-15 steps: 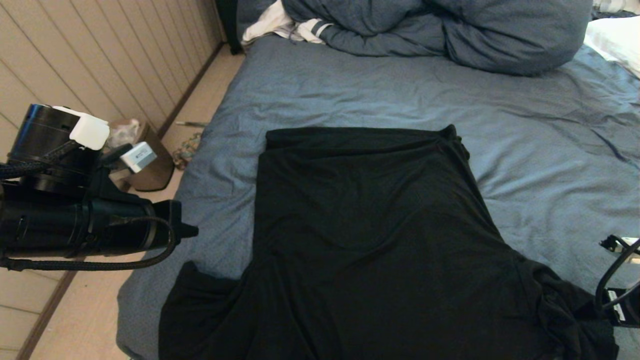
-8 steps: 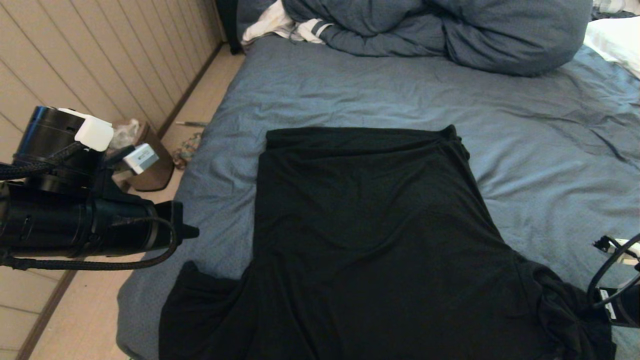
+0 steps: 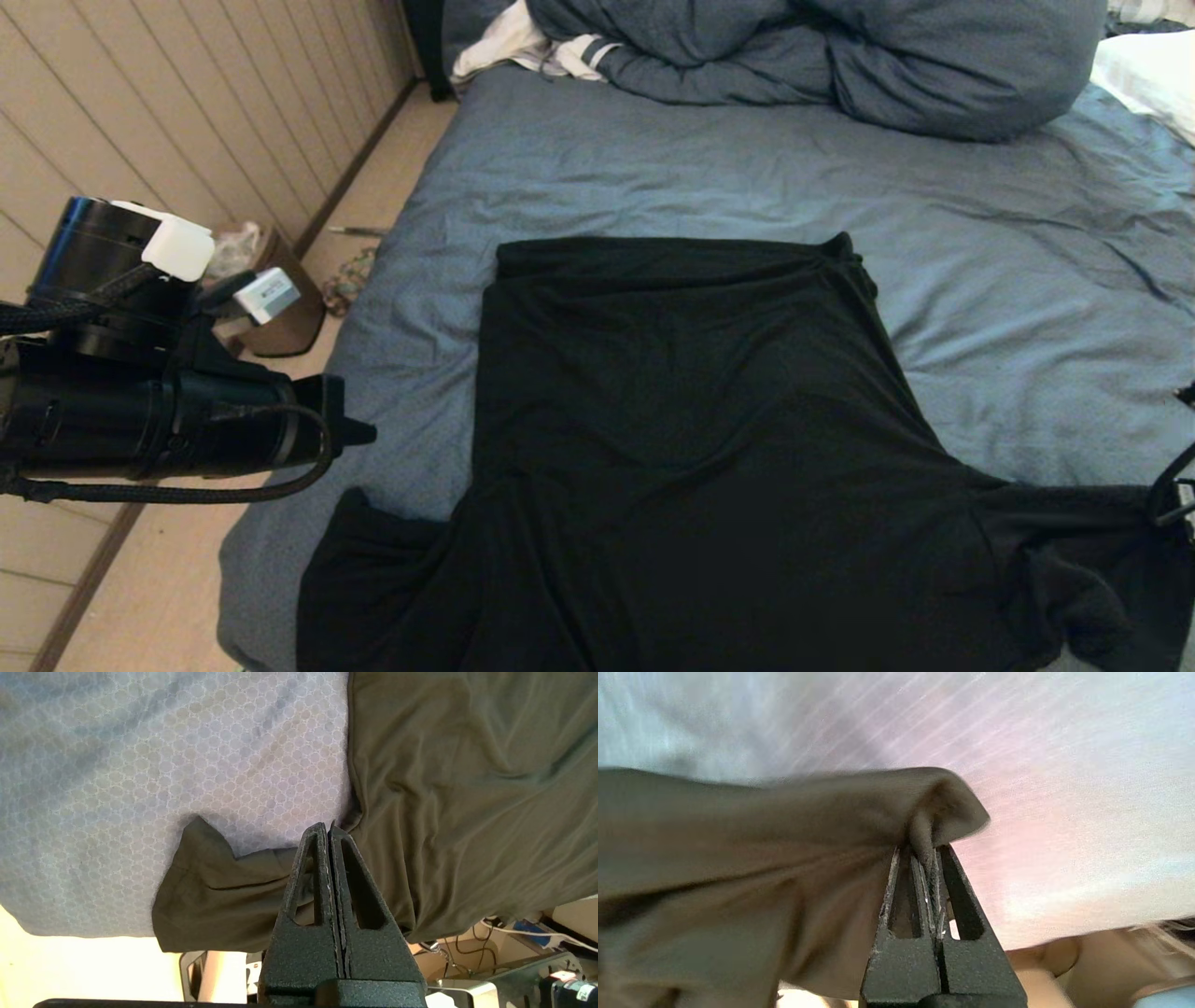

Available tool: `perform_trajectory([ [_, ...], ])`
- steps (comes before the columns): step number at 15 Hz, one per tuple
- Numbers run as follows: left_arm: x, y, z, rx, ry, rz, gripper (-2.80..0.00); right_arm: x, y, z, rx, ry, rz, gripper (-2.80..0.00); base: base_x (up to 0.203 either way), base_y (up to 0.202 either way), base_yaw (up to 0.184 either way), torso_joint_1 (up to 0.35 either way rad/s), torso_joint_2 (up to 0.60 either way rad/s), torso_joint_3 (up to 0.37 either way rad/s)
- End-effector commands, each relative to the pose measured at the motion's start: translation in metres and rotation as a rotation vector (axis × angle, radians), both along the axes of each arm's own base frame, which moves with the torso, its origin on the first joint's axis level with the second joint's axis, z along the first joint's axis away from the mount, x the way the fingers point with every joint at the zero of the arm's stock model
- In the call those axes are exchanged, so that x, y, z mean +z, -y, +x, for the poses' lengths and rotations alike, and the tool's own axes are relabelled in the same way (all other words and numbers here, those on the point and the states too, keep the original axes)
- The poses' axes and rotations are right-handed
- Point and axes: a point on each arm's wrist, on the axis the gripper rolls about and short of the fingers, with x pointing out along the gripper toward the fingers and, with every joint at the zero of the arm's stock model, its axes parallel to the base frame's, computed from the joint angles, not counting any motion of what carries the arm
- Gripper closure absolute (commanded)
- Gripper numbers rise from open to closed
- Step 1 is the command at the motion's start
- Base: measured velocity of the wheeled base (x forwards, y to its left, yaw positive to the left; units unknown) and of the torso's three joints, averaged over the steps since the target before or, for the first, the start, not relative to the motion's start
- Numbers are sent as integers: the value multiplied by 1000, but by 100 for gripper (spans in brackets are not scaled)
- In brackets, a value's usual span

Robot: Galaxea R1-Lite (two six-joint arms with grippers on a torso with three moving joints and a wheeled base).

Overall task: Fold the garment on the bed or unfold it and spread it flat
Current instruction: Unford the black T-shirt

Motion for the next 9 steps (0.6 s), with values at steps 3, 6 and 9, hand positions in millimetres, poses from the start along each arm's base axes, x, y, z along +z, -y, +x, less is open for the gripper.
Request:
perform_trajectory([
  [3, -1, 1, 0, -2, -8, 2, 0, 24, 14, -6, -47, 59, -93, 0, 0, 0, 0, 0, 0, 0],
  [6, -1, 1, 0, -5, -6, 2, 0, 28, 20, 2, -44, 68, -106, 0, 0, 0, 0, 0, 0, 0],
  [9, -1, 2, 0, -6, -7, 1, 0, 22, 23, 10, -26, 45, -94, 0, 0, 0, 0, 0, 0, 0],
])
